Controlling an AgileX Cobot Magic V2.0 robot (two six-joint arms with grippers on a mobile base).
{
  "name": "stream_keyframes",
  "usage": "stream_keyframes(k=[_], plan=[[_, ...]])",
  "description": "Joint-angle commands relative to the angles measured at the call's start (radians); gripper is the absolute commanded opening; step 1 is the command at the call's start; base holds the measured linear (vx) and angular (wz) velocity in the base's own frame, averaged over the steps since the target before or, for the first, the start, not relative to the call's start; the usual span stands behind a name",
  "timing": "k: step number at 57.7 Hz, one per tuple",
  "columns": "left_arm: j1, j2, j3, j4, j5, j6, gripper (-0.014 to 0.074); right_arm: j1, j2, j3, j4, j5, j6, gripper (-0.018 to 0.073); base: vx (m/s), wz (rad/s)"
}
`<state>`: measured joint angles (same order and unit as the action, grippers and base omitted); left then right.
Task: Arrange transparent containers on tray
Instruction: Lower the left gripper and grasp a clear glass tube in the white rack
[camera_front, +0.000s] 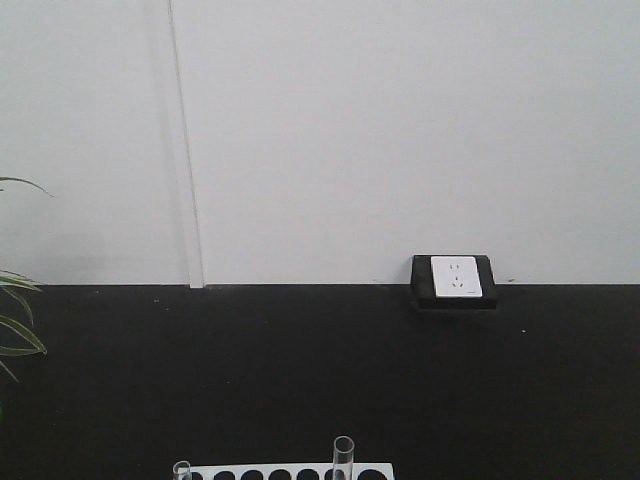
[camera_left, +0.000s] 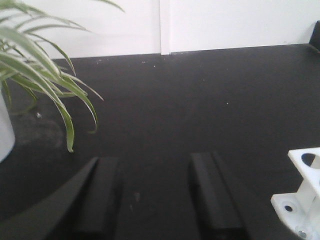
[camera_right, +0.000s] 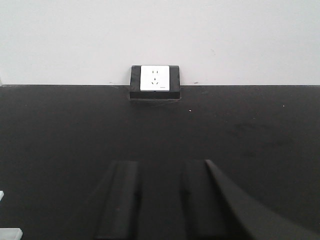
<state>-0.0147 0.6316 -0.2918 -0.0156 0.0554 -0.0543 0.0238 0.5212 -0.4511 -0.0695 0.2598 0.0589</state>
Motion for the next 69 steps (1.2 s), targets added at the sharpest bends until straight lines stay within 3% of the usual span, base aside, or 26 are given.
stream_keyframes(k=[1, 8, 20, 32, 51, 58, 63, 69], plan=[[-0.025, 0.034, -0.024, -0.014, -0.123, -0.001, 0.0539, -0.002, 0.01, -0.036, -0.002, -0.085, -0.006, 0.0449, 0.0, 0.0], [-0.115, 0.088, -0.024, -0.012, -0.191, -0.001, 0.0541, -0.002, 0.01, -0.036, -0.002, -0.085, -0.006, 0.051, 0.0, 0.0], [-0.28, 0.247, -0.024, -0.007, -0.31, -0.001, 0.0541, -0.002, 0.01, -0.036, -0.002, -0.085, -0.006, 0.0513, 0.0, 0.0], [-0.394, 0.422, -0.024, 0.087, -0.476, -0.004, 0.0541, -0.002, 0.01, -0.036, -0.002, -0.085, -0.006, 0.0513, 0.0, 0.0], [-0.414, 0.627, -0.024, 0.087, -0.69, -0.033, 0.0541, -0.002, 0.01, -0.036, -0.002, -0.082, -0.006, 0.0513, 0.0, 0.0], [-0.414, 0.687, -0.024, 0.133, -0.785, -0.104, 0.0541, -0.002, 0.01, -0.033, -0.002, -0.081, -0.006, 0.0513, 0.0, 0.0], [-0.414, 0.723, -0.024, 0.175, -0.848, -0.11, 0.0541, -0.002, 0.01, -0.033, -0.002, -0.065, -0.006, 0.0513, 0.0, 0.0], [-0.414, 0.777, -0.029, 0.166, -0.893, -0.11, 0.0541, -0.002, 0.01, -0.033, -0.002, -0.05, -0.006, 0.0513, 0.0, 0.0]])
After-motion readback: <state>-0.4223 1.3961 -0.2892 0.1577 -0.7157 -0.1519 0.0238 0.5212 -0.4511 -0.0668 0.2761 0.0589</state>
